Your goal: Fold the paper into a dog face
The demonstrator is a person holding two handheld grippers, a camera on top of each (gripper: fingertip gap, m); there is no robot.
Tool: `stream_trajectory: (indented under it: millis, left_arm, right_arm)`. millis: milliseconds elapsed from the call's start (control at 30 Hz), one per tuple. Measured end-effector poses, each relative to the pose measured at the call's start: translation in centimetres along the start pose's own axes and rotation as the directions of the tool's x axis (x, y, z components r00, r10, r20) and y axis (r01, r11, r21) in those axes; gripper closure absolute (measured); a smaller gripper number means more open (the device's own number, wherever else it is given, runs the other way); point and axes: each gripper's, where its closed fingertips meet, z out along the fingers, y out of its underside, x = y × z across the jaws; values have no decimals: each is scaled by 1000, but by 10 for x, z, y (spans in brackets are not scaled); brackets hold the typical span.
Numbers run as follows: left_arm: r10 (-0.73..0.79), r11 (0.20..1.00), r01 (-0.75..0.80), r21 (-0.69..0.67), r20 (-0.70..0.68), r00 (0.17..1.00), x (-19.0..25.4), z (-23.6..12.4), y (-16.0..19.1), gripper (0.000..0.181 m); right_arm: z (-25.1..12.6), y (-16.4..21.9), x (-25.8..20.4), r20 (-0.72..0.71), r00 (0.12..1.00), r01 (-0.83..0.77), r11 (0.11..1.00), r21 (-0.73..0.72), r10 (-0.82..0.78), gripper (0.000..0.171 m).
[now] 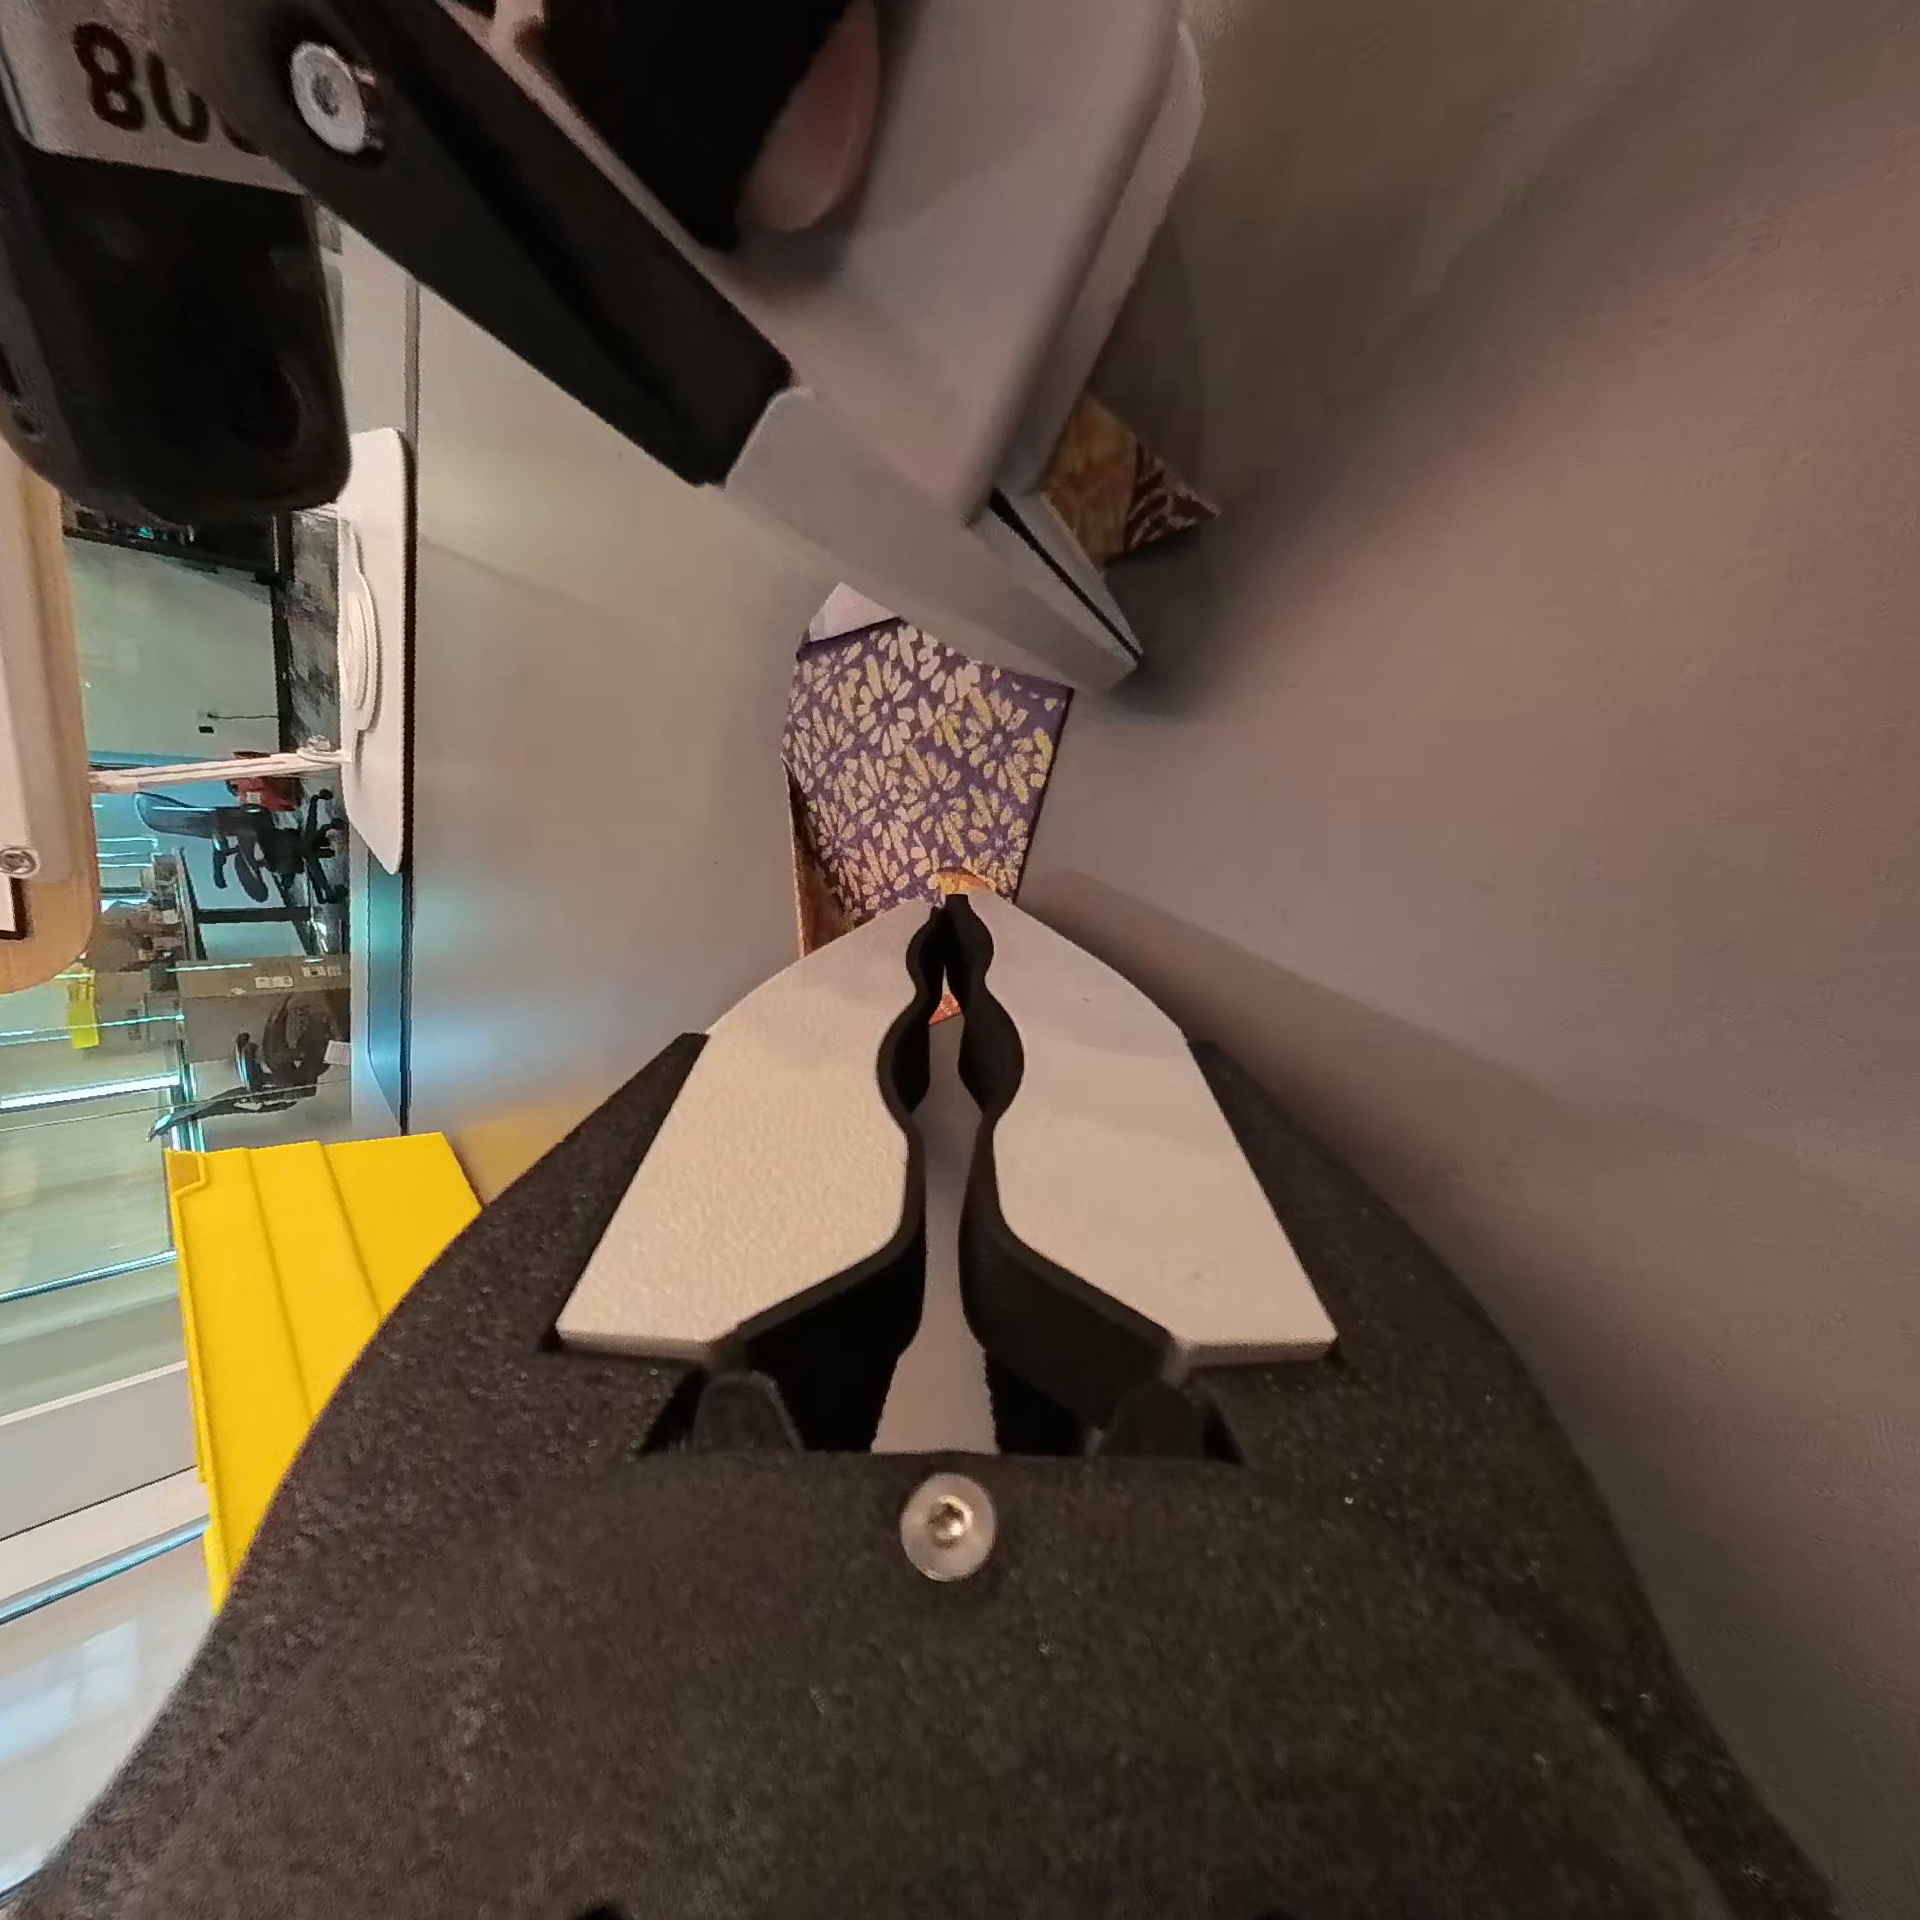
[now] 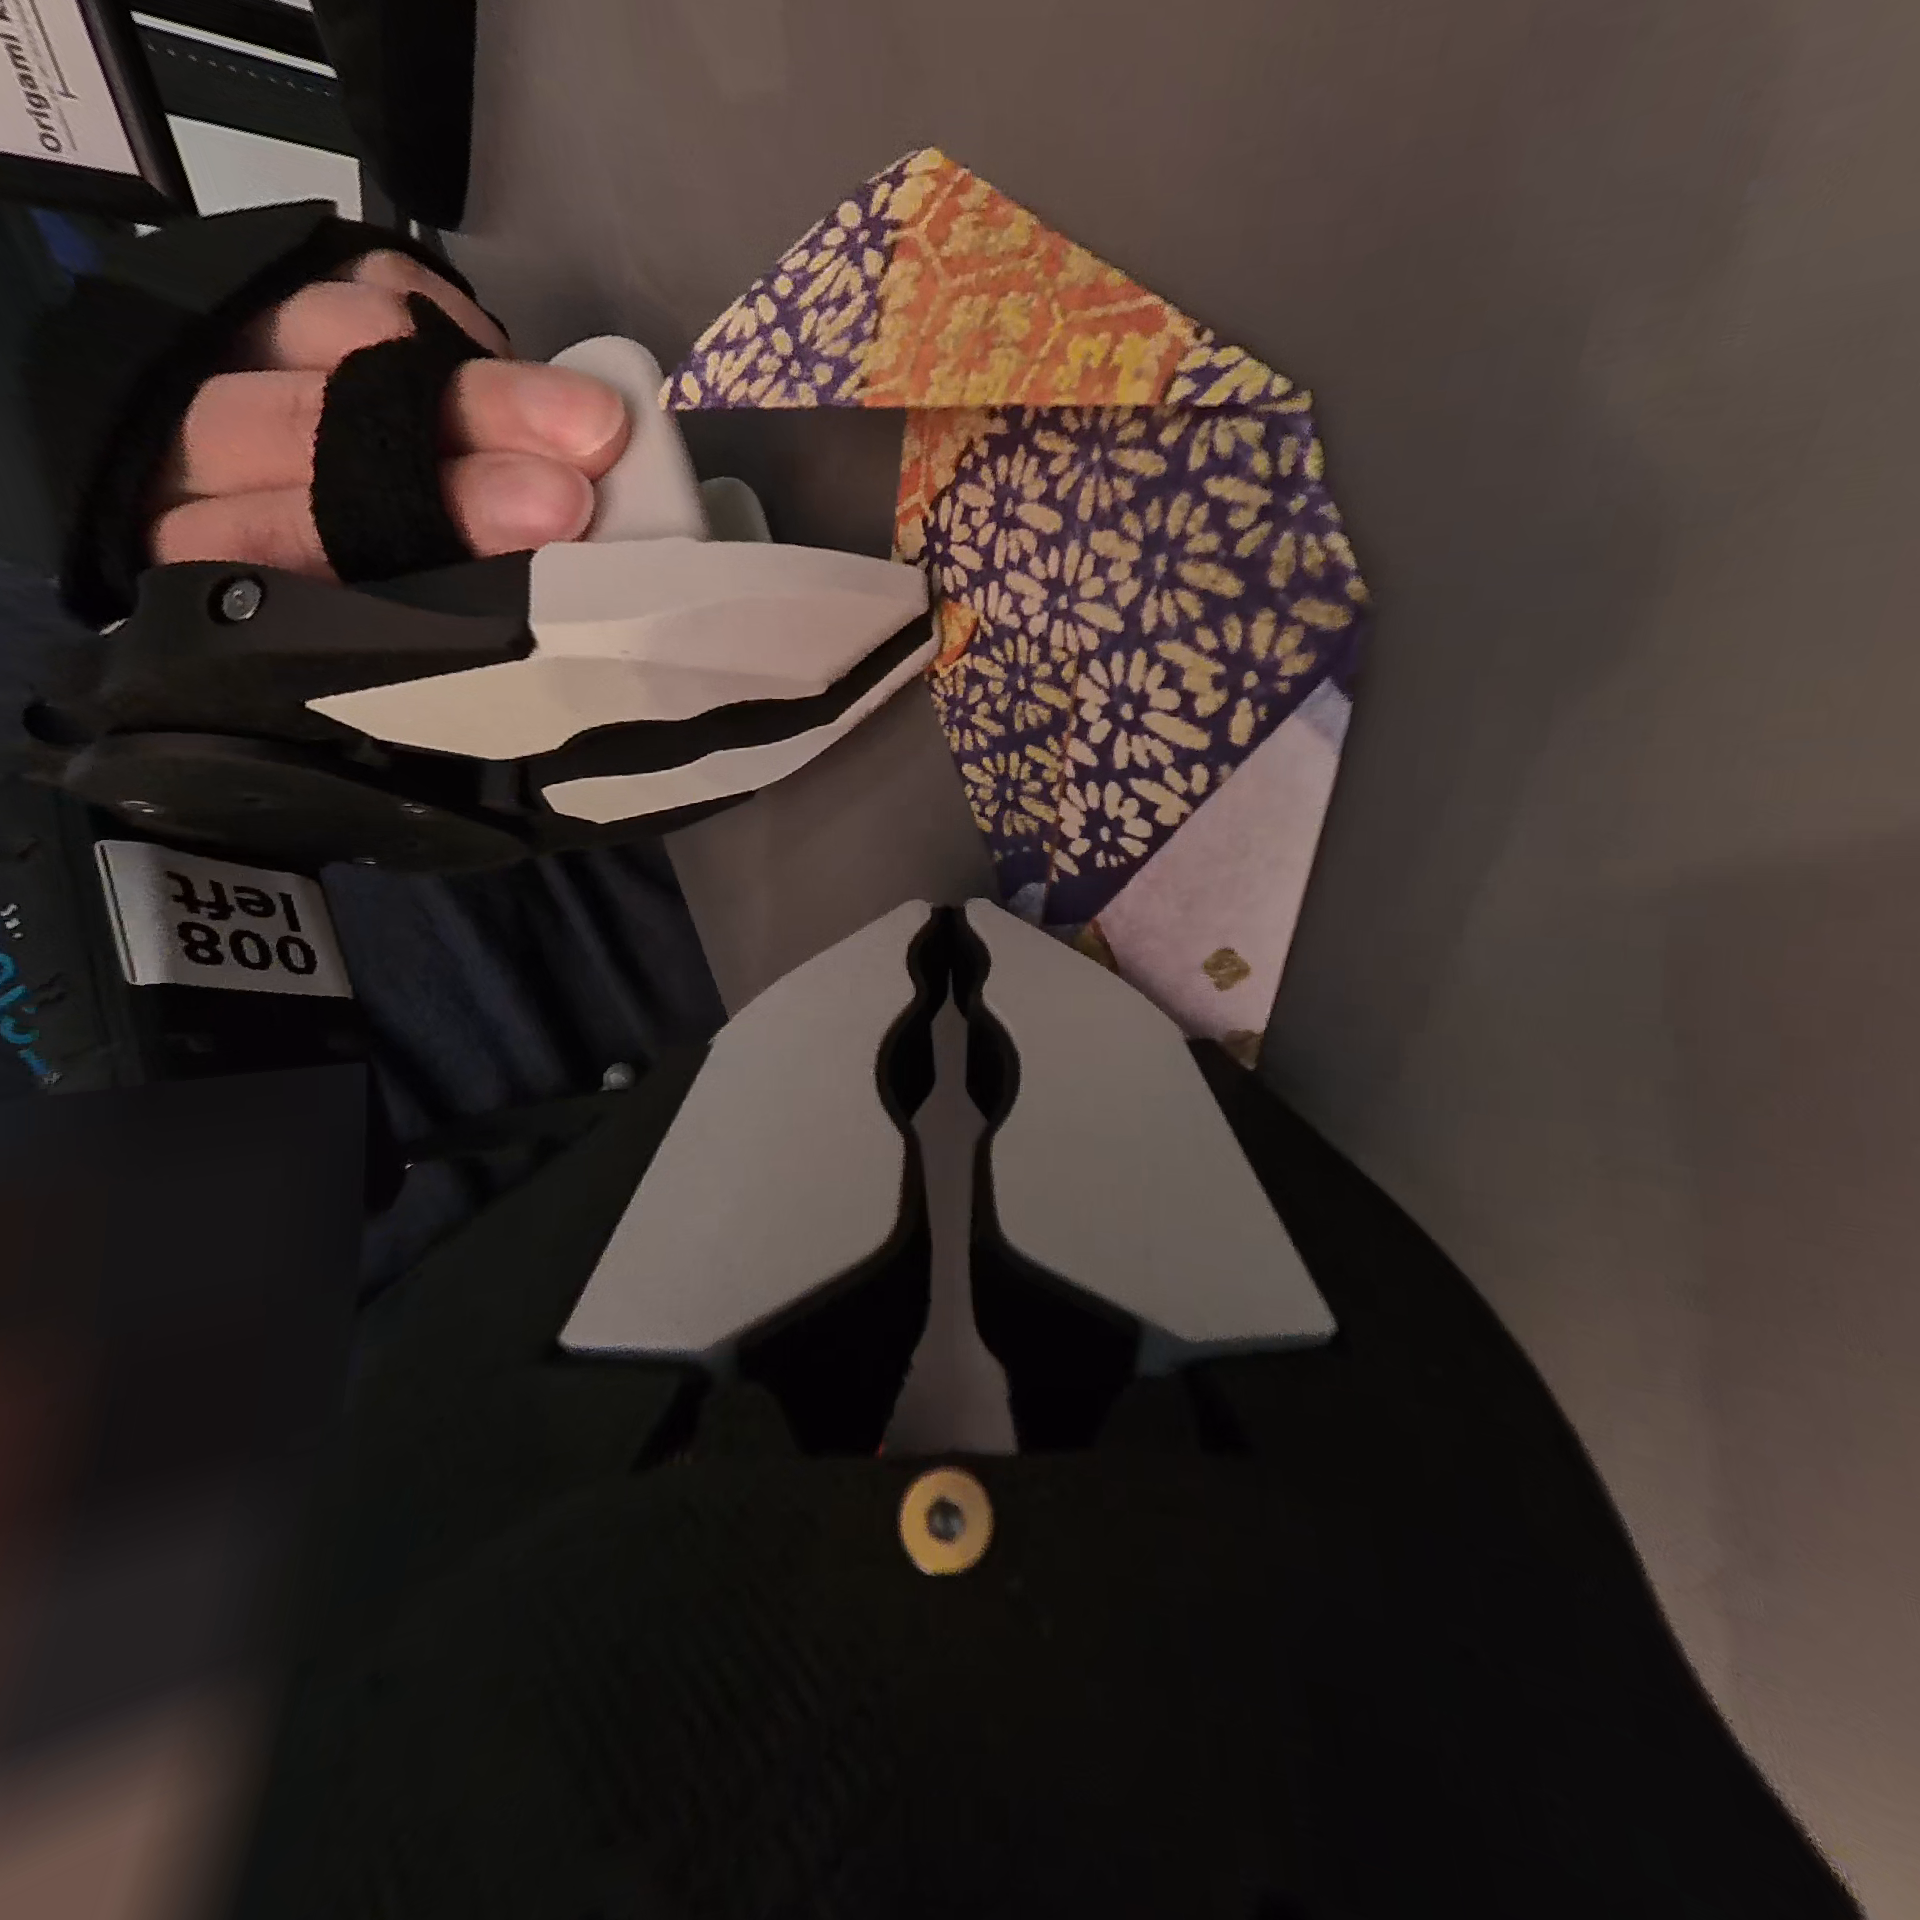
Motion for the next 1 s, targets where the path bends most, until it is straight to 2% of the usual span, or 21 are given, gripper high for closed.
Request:
stream_trajectory:
  millis: [33, 133, 200, 233, 300, 367, 400, 467, 533, 600, 667, 700, 800, 900, 1000]
  left_arm:
    - [2, 1000, -2, 0, 3, 1000, 0, 0, 0, 181]
    - [-11, 1000, 11, 2, 8, 1000, 0, 0, 0, 181]
    - [-79, 996, 80, 32, -22, 997, 0, -3, -3, 181]
    - [-149, 986, 151, 75, -33, 988, -5, -11, -9, 181]
    - [-300, 925, 302, 231, -48, 953, -35, -42, -25, 181]
    - [-401, 839, 414, 353, -113, 909, -73, -70, -28, 181]
    - [-416, 810, 451, 375, -176, 892, -86, -74, -25, 181]
    - [-408, 796, 513, 320, -343, 846, -91, -61, -12, 178]
    - [-383, 808, 557, 192, -546, 745, -74, -41, -1, 179]
    - [-364, 806, 576, 133, -657, 661, -61, -26, 0, 181]
    - [-324, 833, 542, 114, -694, 643, -52, -14, 2, 178]
    - [-310, 858, 505, 91, -693, 651, -49, -7, 7, 175]
    - [-282, 907, 421, 28, -702, 653, -38, 6, 18, 157]
    - [-278, 919, 393, -15, -731, 623, -27, 12, 21, 141]
    - [-228, 943, 333, 4, -723, 652, -21, 13, 20, 142]
  right_arm:
    - [0, 0, 0, -3, 1000, -2, 1000, 1, 2, 169]
    - [-3, 1, -5, 36, 998, 49, 999, 16, -49, 170]
    - [-21, -7, -26, 172, 979, 80, 984, 160, -108, 170]
    - [-35, -14, -30, 184, 973, 87, 963, 255, -137, 170]
    - [-59, -20, -14, 17, 986, 150, 915, 374, -169, 170]
    - [-77, -25, 5, -198, 961, 260, 875, 409, -193, 170]
    - [-80, -27, 5, -246, 944, 306, 860, 407, -220, 170]
    - [-72, -22, 0, -279, 916, 377, 857, 350, -289, 170]
    - [-58, -12, 9, -366, 870, 432, 868, 243, -331, 170]
    - [-48, -4, 18, -459, 809, 482, 862, 157, -369, 170]
    - [-38, 0, 17, -468, 793, 502, 853, 142, -389, 167]
    - [-34, 2, 17, -469, 797, 495, 856, 147, -380, 127]
    - [-35, -1, 16, -525, 773, 508, 842, 179, -355, 124]
    - [-43, -9, 22, -634, 699, 550, 816, 180, -331, 127]
    - [-39, -7, 30, -695, 635, 556, 824, 107, -338, 123]
